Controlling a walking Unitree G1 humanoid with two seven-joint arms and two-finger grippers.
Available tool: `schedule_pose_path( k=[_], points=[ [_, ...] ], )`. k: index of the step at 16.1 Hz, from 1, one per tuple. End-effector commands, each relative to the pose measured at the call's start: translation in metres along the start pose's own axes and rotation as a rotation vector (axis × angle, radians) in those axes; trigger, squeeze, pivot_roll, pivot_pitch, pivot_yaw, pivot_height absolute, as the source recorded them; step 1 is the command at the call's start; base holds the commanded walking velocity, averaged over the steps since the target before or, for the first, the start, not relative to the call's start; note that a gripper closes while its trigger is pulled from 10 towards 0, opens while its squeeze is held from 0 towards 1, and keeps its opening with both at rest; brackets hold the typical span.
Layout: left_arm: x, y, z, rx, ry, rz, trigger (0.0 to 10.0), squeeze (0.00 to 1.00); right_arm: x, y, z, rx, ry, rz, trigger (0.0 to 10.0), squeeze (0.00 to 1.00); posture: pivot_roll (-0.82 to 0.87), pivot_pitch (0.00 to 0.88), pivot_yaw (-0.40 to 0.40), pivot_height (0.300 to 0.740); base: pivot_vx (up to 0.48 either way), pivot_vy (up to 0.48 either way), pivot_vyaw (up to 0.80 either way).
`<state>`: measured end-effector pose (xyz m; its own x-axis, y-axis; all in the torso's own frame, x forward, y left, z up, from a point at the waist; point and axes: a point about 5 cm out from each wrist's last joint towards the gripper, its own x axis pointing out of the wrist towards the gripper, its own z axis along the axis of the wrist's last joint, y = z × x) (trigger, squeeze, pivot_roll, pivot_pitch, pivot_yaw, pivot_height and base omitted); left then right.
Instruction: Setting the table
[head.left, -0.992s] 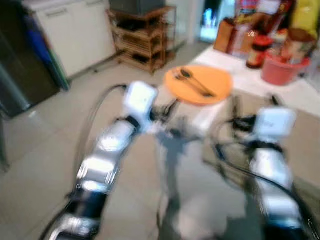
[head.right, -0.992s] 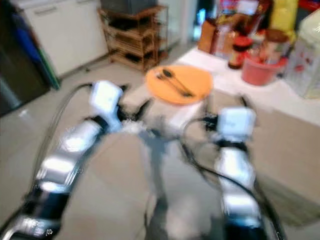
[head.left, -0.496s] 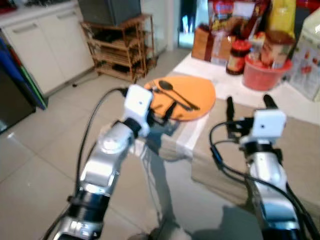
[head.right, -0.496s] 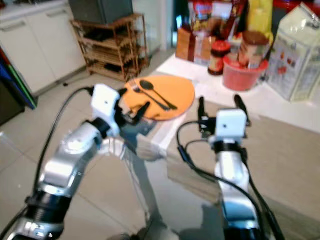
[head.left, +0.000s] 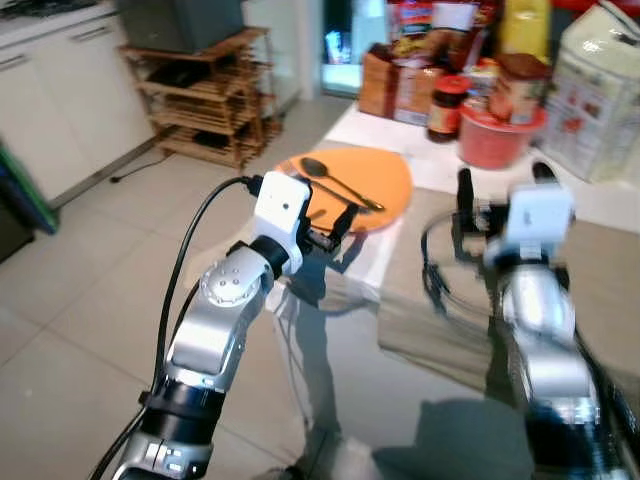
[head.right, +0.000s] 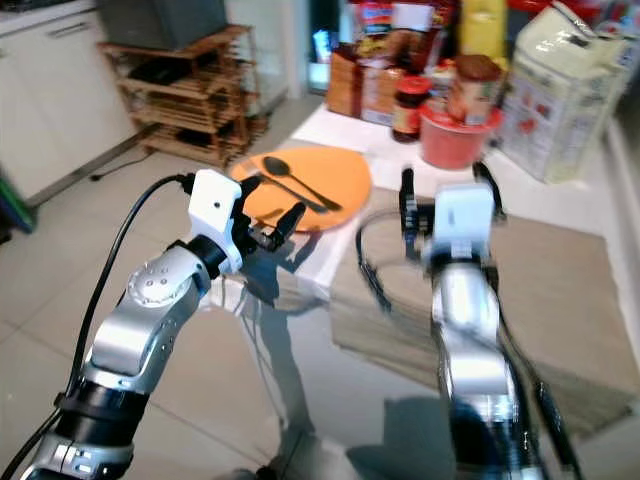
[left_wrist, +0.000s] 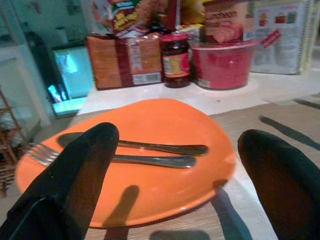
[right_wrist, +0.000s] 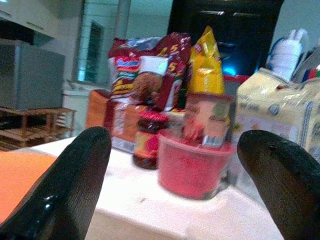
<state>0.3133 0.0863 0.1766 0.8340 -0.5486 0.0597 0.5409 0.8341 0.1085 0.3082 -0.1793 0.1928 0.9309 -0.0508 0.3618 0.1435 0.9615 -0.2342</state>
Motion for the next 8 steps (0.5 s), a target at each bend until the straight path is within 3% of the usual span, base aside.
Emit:
schedule_pose_path(
  k=[1,4,6,8],
  points=[
    [-0.003,0.002,0.004,0.009,-0.008,0.014,10.0,0.00,0.007,0.001,0.005,0.011,-0.009,0.018,10.0,0.00,0.03,0.000,0.040,0.740,0.000,0.000,0.00],
    [-0.008,0.005,0.005,0.011,-0.009,0.032,10.0,0.00,0.031,0.013,0.020,0.073,-0.027,0.143,10.0,0.00,0.06,0.000,0.027,0.740,0.000,0.000,0.00],
    [-0.009,0.005,0.006,0.011,-0.010,0.035,10.0,0.00,0.037,0.014,0.023,0.085,-0.030,0.169,10.0,0.00,0.06,0.000,0.024,0.740,0.000,0.000,0.00],
    [-0.011,0.004,0.008,0.003,-0.019,0.060,10.0,0.00,0.060,0.011,0.020,0.130,0.041,0.286,10.0,0.00,0.09,0.000,-0.005,0.740,0.000,0.000,0.00]
  ],
)
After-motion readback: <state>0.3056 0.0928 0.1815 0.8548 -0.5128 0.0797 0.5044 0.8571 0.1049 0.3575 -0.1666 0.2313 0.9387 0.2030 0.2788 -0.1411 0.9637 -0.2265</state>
